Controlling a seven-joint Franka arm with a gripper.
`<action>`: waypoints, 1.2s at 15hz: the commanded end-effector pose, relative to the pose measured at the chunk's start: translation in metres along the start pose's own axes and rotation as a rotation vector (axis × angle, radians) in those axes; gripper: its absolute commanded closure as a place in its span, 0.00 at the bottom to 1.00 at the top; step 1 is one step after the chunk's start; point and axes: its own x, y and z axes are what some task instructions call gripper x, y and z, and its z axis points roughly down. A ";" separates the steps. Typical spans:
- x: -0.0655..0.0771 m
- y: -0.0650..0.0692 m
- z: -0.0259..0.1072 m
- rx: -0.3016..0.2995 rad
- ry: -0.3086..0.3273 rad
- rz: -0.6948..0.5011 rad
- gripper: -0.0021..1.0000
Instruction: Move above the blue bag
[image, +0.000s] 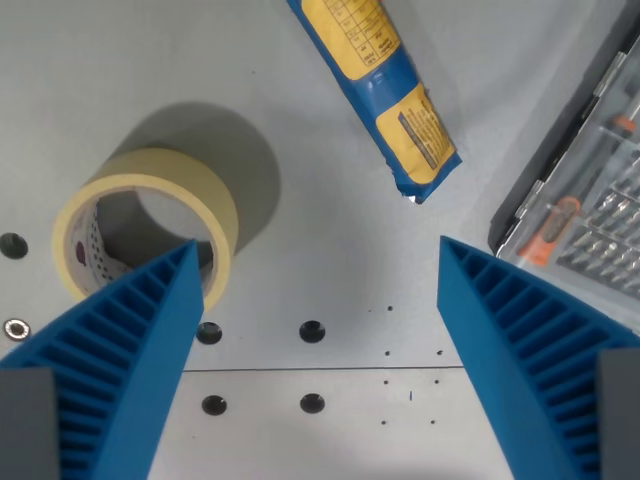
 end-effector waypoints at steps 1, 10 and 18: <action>0.005 0.003 0.005 -0.001 0.017 -0.095 0.00; 0.018 0.009 0.028 -0.017 -0.001 -0.267 0.00; 0.032 0.015 0.057 -0.020 -0.026 -0.412 0.00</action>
